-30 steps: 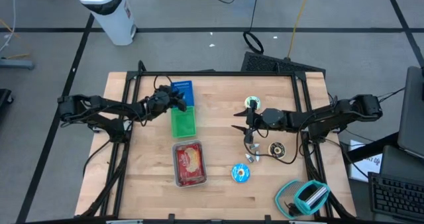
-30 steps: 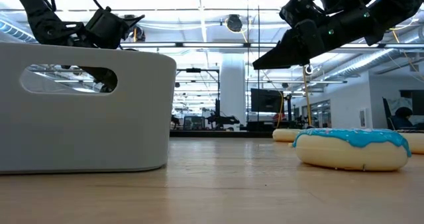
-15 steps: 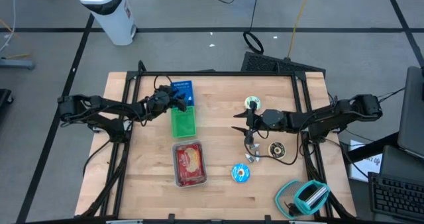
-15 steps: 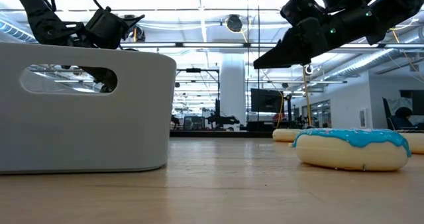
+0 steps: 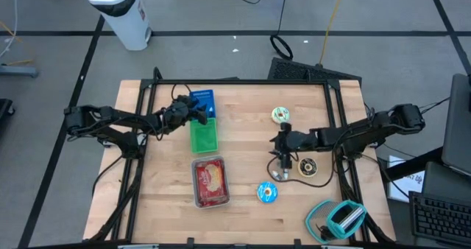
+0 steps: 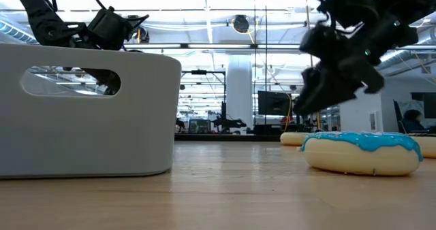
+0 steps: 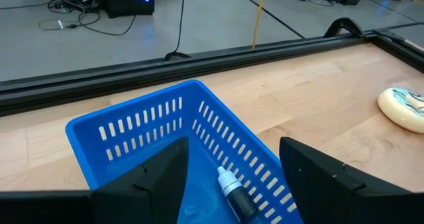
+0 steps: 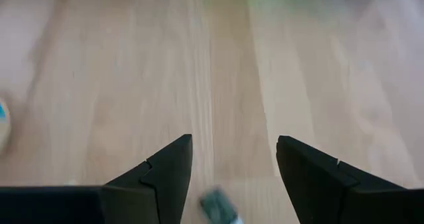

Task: Pick & Place Food Item
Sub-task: Put the violet food coloring bottle into the blue bin

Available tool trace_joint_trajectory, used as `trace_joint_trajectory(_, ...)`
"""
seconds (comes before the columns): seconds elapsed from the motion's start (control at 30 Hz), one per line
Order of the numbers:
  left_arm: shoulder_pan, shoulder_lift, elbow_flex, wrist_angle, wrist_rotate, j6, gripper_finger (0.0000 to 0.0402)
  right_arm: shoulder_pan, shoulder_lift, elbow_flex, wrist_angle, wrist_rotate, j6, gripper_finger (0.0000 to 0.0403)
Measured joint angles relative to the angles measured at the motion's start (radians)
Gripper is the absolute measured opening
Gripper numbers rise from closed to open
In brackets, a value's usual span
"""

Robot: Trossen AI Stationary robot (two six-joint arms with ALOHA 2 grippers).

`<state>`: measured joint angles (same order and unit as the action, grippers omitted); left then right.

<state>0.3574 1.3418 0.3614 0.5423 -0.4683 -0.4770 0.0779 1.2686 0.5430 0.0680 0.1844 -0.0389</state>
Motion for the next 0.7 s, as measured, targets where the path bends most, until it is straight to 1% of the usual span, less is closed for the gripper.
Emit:
trace_joint_trajectory(0.27, -0.001, 0.000, 0.000, 0.000, 0.006, -0.004, 0.0239, -0.036, 0.000, 0.000, -0.172, 0.001, 0.038, 0.0208)
trace_joint_trajectory(0.43, -0.001, 0.000, 0.000, 0.000, 0.006, -0.004, 0.0239, -0.059, 0.001, -0.037, -0.146, -0.007, 0.023, 0.0208)
trace_joint_trajectory(0.57, -0.001, 0.000, 0.000, 0.000, 0.006, -0.008, 0.0239, -0.066, 0.002, -0.069, -0.139, -0.039, 0.019, 0.0208)
trace_joint_trajectory(0.7, -0.001, 0.000, 0.000, 0.000, 0.006, -0.008, 0.0239, -0.066, 0.002, -0.113, -0.047, -0.076, 0.016, 0.0208)
